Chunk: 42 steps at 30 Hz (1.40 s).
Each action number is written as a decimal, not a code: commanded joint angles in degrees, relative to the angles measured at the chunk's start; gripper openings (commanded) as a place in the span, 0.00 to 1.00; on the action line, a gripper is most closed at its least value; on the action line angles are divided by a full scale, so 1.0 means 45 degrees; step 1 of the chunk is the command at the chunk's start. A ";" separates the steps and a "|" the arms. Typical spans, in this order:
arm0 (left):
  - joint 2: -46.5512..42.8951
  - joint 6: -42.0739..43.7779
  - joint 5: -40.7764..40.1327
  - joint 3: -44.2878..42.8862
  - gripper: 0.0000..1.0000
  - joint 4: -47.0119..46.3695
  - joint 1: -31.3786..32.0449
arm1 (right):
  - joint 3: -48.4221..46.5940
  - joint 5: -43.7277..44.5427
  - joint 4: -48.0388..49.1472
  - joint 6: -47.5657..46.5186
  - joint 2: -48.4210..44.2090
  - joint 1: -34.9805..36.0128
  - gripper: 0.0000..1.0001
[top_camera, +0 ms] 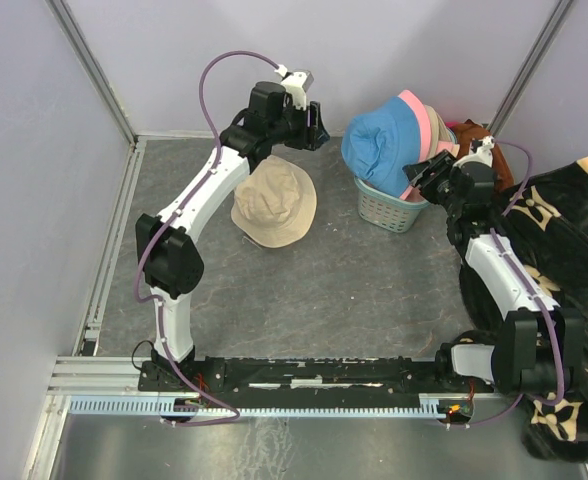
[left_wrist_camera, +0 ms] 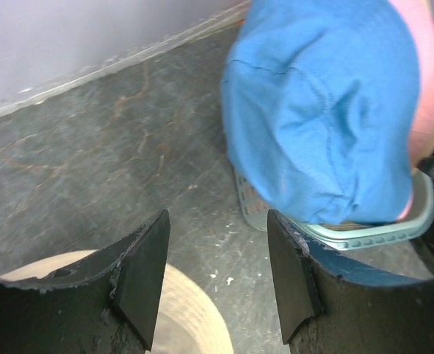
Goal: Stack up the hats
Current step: Place the hat on the hat stand, then pick up the hat from the bin.
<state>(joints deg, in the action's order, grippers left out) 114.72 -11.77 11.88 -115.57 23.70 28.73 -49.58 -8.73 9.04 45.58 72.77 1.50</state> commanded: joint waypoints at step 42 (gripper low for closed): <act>0.3018 -0.1709 0.2837 -0.2304 0.51 -0.2755 0.0698 | -0.0210 -0.0267 0.2163 0.0126 0.1094 -0.0078 0.59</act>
<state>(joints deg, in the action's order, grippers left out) 127.59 -17.15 25.47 -123.04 15.33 31.22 -49.58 -9.21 15.92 46.24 77.87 1.39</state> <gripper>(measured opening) 0.553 0.592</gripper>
